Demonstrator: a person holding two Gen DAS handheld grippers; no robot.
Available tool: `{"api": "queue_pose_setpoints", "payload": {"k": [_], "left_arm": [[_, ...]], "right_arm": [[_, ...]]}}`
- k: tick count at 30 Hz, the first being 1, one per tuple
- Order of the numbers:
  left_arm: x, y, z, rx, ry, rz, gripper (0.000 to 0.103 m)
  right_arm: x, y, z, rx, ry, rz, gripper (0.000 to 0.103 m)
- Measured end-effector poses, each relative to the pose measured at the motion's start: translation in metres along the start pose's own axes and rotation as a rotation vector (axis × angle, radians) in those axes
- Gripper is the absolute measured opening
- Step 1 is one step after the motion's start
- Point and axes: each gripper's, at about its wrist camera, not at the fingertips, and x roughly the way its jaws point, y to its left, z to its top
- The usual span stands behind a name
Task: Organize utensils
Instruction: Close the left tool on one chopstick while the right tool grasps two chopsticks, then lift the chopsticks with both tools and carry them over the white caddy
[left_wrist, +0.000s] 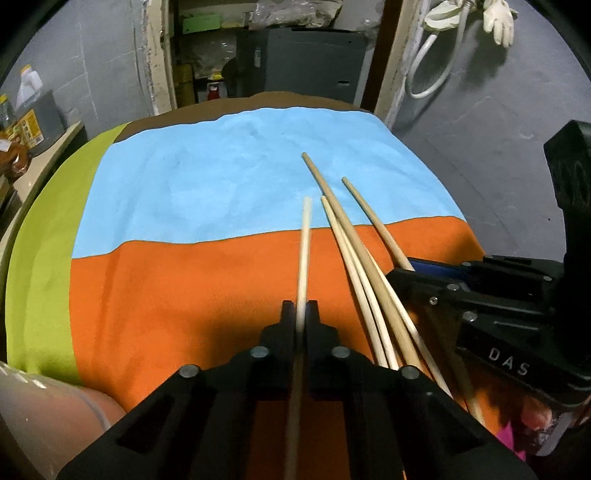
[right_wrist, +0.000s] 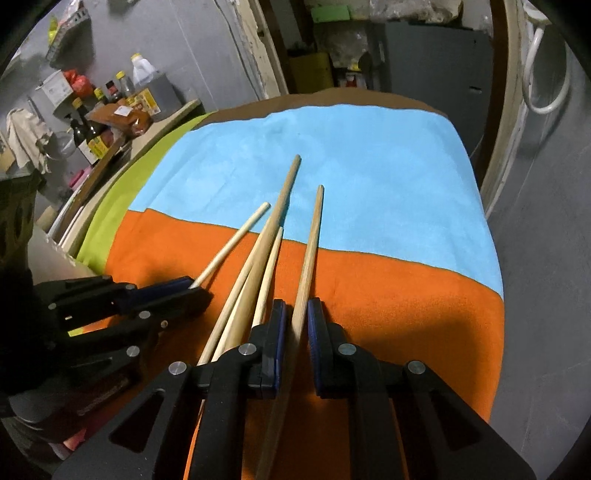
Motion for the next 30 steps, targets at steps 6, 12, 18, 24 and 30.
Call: {"api": "queue_pose_setpoints", "payload": {"k": [6, 12, 18, 24, 30], "left_arm": [[-0.014, 0.006, -0.009, -0.080, -0.061, -0.020, 0.002], [-0.049, 0.002, -0.025, -0.078, -0.201, -0.030, 0.002], [-0.086, -0.004, -0.045, -0.092, -0.377, -0.047, 0.002], [-0.130, -0.009, -0.066, -0.084, -0.598, -0.016, 0.002], [-0.167, -0.010, -0.089, -0.067, -0.766, 0.025, 0.002]], "right_arm": [[-0.004, -0.017, 0.000, 0.175, 0.023, 0.086, 0.005], [-0.020, -0.025, -0.019, 0.274, -0.051, 0.159, 0.005], [-0.058, -0.010, -0.042, 0.235, -0.249, 0.172, 0.005], [-0.093, 0.022, -0.061, 0.138, -0.477, 0.118, 0.005], [-0.113, 0.049, -0.079, 0.061, -0.627, 0.063, 0.005]]}}
